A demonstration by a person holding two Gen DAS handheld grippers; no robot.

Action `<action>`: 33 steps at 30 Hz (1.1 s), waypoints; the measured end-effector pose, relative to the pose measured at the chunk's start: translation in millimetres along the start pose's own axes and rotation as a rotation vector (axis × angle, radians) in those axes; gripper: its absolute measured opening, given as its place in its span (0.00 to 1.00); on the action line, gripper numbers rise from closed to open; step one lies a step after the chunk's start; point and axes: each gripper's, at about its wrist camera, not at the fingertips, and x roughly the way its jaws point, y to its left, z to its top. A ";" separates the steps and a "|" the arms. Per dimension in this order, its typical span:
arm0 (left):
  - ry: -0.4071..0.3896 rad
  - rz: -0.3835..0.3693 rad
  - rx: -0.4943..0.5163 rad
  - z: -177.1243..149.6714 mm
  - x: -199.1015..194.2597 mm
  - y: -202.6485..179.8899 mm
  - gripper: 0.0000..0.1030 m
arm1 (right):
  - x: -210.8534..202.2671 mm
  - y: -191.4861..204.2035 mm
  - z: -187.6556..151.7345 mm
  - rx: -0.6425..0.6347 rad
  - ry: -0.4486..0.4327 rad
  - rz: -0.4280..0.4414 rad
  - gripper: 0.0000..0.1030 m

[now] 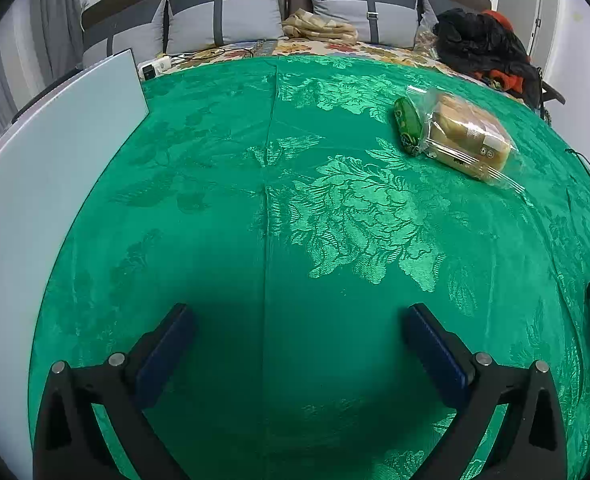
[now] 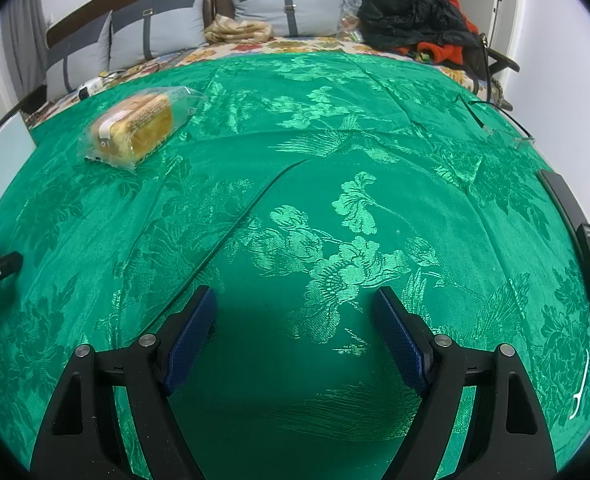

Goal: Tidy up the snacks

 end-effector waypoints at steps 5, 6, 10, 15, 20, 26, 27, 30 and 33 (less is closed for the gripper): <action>0.000 -0.002 -0.001 -0.1 -0.1 0.1 1.00 | 8.8 7.5 26.8 0.055 0.077 0.083 0.82; 0.000 -0.001 -0.001 0.1 0.0 0.5 1.00 | 10.0 12.4 41.3 0.084 0.080 0.135 0.82; 0.000 -0.001 -0.001 0.1 0.0 0.3 1.00 | 22.2 49.5 107.9 0.165 0.094 0.257 0.82; 0.000 -0.001 -0.001 0.4 0.3 0.8 1.00 | 66.1 107.2 164.1 0.166 0.195 0.210 0.81; 0.000 -0.001 -0.001 0.6 0.5 0.9 1.00 | 110.7 144.6 174.7 0.104 0.281 0.105 0.85; 0.000 -0.001 -0.001 0.7 0.6 0.9 1.00 | 89.9 114.6 160.7 0.048 0.238 0.169 0.74; 0.000 -0.001 -0.001 0.7 0.7 1.0 1.00 | 85.3 108.4 158.1 -0.006 0.239 0.167 0.73; 0.000 -0.001 -0.001 0.7 0.7 0.9 1.00 | 67.9 87.6 144.0 -0.172 0.251 0.136 0.74; 0.000 -0.001 -0.001 0.8 0.7 1.1 1.00 | 56.7 65.5 130.5 -0.257 0.245 0.157 0.77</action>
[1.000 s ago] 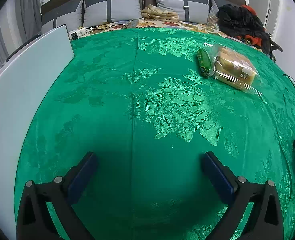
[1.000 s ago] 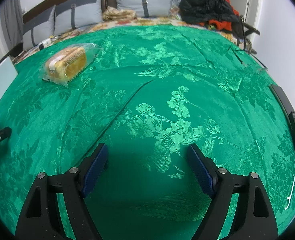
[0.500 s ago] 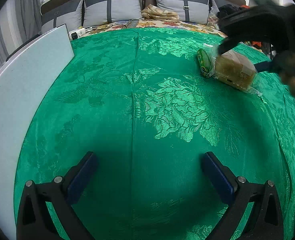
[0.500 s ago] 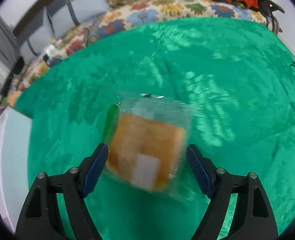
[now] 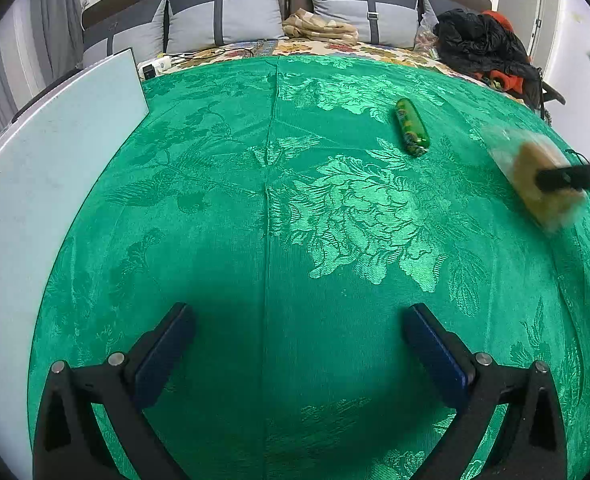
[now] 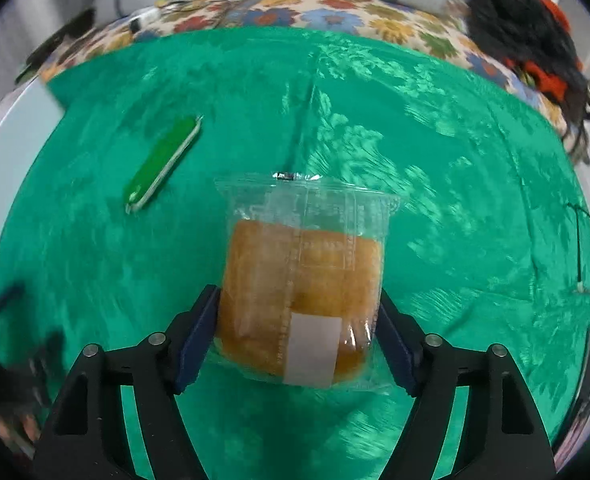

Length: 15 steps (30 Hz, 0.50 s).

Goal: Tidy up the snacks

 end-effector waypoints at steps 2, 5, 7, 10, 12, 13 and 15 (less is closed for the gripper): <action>0.000 0.000 0.000 0.1 0.0 0.0 1.00 | -2.0 -8.7 -8.7 0.010 -0.013 0.017 0.77; 0.000 0.000 0.000 0.1 0.0 0.0 1.00 | -10.0 -15.6 -19.2 0.079 -0.101 0.009 0.77; 0.000 0.000 0.000 0.1 0.0 0.0 1.00 | -17.6 -15.6 -26.4 0.115 -0.183 0.012 0.77; 0.000 0.000 0.000 0.2 0.0 -0.2 1.00 | -32.0 -16.1 -41.9 0.141 -0.269 0.001 0.77; 0.000 0.000 0.000 0.0 0.0 -0.4 1.00 | -42.3 -18.5 -56.4 0.158 -0.324 -0.009 0.78; 0.000 0.000 0.000 0.3 0.1 0.0 1.00 | -47.1 -20.9 -65.0 0.168 -0.345 -0.012 0.78; 0.000 0.000 0.000 0.2 0.1 -0.2 1.00 | -51.9 -27.7 -85.0 0.205 -0.370 -0.029 0.78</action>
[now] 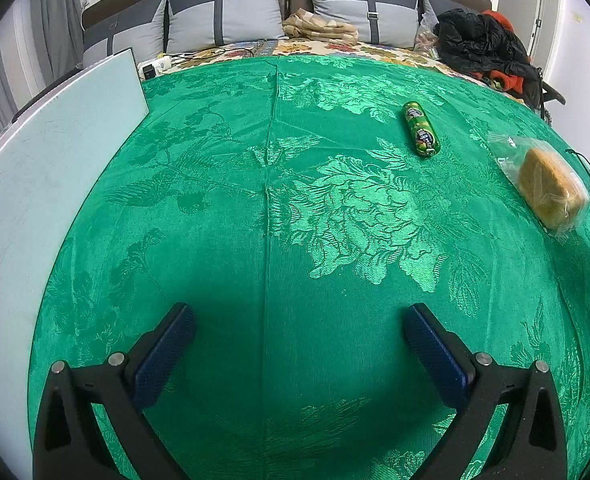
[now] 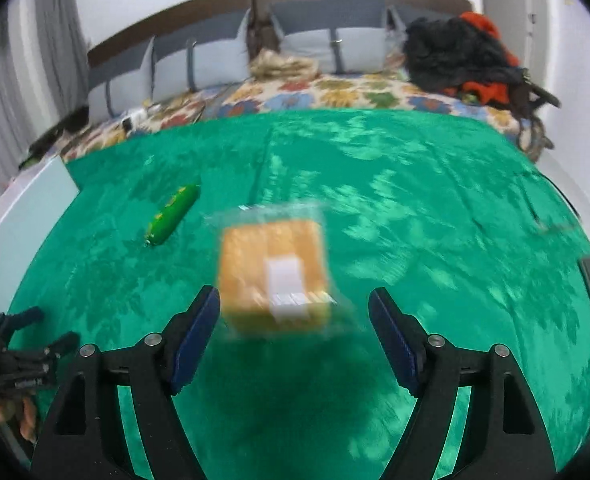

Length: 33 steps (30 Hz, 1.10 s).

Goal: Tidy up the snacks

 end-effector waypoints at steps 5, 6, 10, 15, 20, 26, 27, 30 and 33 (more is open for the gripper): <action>0.000 0.000 0.000 0.1 0.1 0.1 1.00 | -0.1 -39.1 -36.5 0.118 0.060 -0.060 0.78; 0.000 0.000 0.000 0.1 0.1 0.1 1.00 | 4.0 -44.1 -37.6 0.138 0.077 -0.073 0.78; 0.000 0.000 0.000 0.2 0.2 0.4 1.00 | 9.1 -67.1 -42.4 0.201 0.098 -0.128 0.78; 0.000 0.000 0.000 0.1 0.1 0.3 1.00 | 18.5 -61.0 -40.1 0.108 0.114 -0.196 0.82; 0.000 0.000 0.000 0.2 0.0 0.0 1.00 | 18.3 -61.9 -45.6 0.093 0.109 -0.197 0.84; 0.000 0.000 0.000 0.5 0.1 0.1 1.00 | 18.9 -60.8 -46.0 0.087 0.112 -0.200 0.85; 0.000 0.001 0.000 0.3 0.0 -0.4 1.00 | 18.8 -60.7 -46.0 0.087 0.112 -0.199 0.85; 0.000 0.001 -0.001 0.3 -0.1 -0.2 1.00 | 18.8 -60.8 -45.9 0.087 0.112 -0.199 0.85; 0.000 0.001 -0.002 0.2 -0.3 -0.2 1.00 | 18.7 -60.8 -45.9 0.087 0.112 -0.199 0.85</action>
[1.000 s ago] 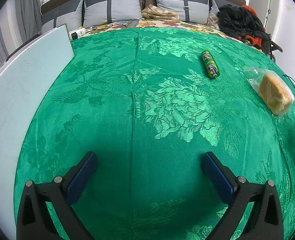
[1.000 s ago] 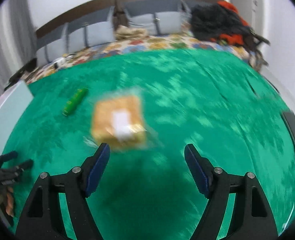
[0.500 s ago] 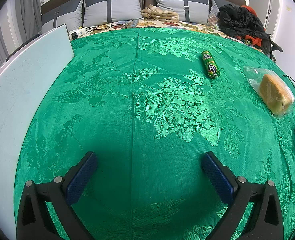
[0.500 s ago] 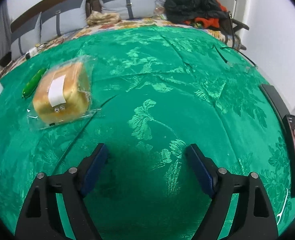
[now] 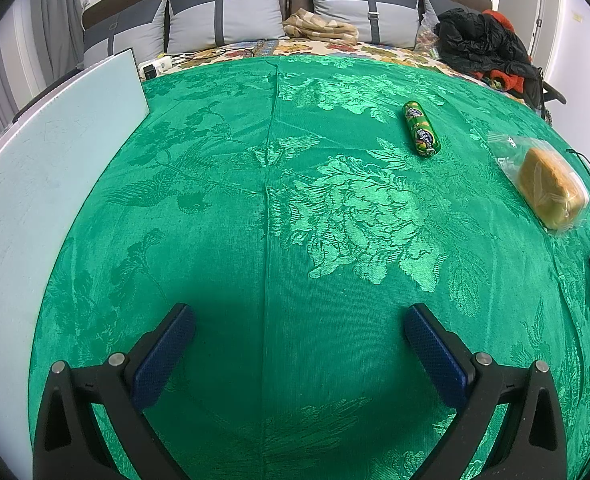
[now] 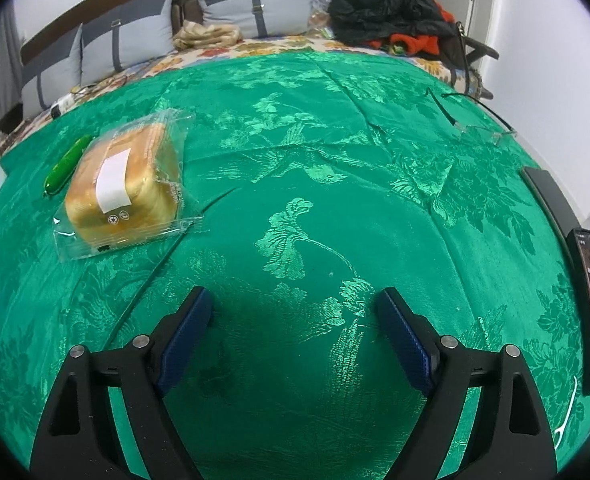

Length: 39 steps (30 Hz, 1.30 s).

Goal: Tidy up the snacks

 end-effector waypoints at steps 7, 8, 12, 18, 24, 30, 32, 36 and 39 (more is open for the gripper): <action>0.000 0.000 0.000 0.2 0.0 0.2 1.00 | -0.1 -0.3 0.1 0.000 0.000 0.003 0.85; 0.000 0.000 0.000 0.2 0.0 0.2 1.00 | -0.3 0.0 -0.1 0.000 0.000 0.003 0.85; 0.000 0.000 0.001 0.1 -0.1 0.3 1.00 | -0.2 0.4 -0.3 0.000 0.000 0.004 0.86; 0.000 0.000 0.001 0.1 -0.1 0.4 1.00 | -0.6 0.6 -0.5 0.001 0.000 0.004 0.86; 0.000 0.000 0.001 0.3 -0.1 0.4 1.00 | -0.7 0.5 -0.5 0.001 0.000 0.004 0.86; 0.069 -0.024 0.029 14.2 4.8 -3.6 0.99 | -0.6 0.4 -0.4 0.001 0.000 0.005 0.86; 0.073 -0.060 0.062 32.5 5.2 -10.6 0.99 | -0.7 0.4 -0.5 0.001 0.000 0.005 0.86; 0.019 -0.125 0.142 87.9 3.1 -37.8 0.99 | -0.8 0.3 -0.5 0.001 0.000 0.005 0.86; 0.066 -0.173 0.153 125.4 23.0 -60.6 0.99 | -0.9 0.3 -0.5 0.001 0.000 0.005 0.86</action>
